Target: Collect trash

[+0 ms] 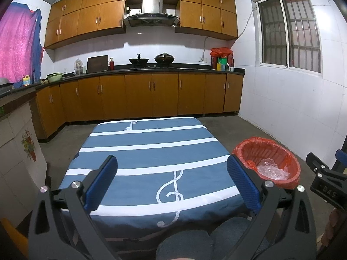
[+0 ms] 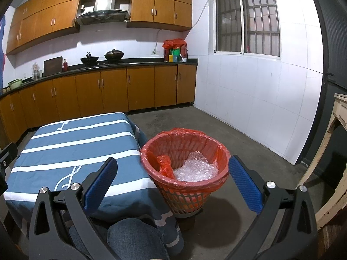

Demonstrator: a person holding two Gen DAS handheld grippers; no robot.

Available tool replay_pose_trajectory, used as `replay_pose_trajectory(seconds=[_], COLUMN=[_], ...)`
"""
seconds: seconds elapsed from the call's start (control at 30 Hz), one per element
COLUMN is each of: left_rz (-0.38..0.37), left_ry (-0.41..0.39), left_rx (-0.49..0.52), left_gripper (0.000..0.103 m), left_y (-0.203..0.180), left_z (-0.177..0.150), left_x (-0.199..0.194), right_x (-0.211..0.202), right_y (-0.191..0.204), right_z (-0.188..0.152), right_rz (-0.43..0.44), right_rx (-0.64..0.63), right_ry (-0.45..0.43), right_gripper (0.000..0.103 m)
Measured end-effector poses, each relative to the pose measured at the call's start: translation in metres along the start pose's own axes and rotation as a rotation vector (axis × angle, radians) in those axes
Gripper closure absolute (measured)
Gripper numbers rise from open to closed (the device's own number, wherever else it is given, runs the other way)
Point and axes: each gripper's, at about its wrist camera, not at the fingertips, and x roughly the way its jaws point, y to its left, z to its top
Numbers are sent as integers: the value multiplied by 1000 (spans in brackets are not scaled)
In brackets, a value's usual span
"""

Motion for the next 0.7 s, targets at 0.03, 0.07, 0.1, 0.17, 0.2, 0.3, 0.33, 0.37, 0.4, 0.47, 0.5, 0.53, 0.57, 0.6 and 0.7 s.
replay_pose_trajectory(seconds=[0.03,0.07,0.1,0.17,0.2,0.3,0.33,0.37,0.4,0.47,0.5,0.53,0.57,0.6,0.7], left_rz=[-1,-2,-4,-5,-6,-6,-7,-7,-6,-6,-6,-6,-7,-7,-6], left_ry=[0,1,2,4,5,6,6,6,6,6,6,6,6,6,6], left_rx=[0,0,1,2,2,1,1,1,2,2,2,2,2,2,2], left_gripper=[4,4,4,4,4,4,4,4,4,4,4,4,4,4,4], left_y=[0,-1,-2,-2,-2,-2,-2,-2,-2,-3,-2,-2,-3,-3,-3], left_z=[0,0,-1,-1,-1,-1,-1,-1,-1,-1,-1,-1,-1,-2,-1], left_x=[0,0,0,1,2,2,2,2,2,2,2,2,2,2,2], right_x=[0,1,1,1,2,1,1,1,2,1,2,2,2,2,1], right_y=[-1,-1,-2,-2,-2,-2,-3,-2,-3,-3,-3,-3,-3,-3,-3], right_z=[0,0,-1,-1,0,0,0,0,0,0,0,0,0,0,0], right_rz=[-1,-2,-3,-4,-4,-4,-4,-4,-3,-4,-4,-4,-4,-3,-4], right_rx=[1,2,3,4,5,4,4,5,5,5,5,5,4,4,4], right_ry=[1,1,3,4,5,4,4,4,5,4,5,5,4,5,5], right_gripper=[2,2,2,2,2,2,2,2,2,2,2,2,2,2,2])
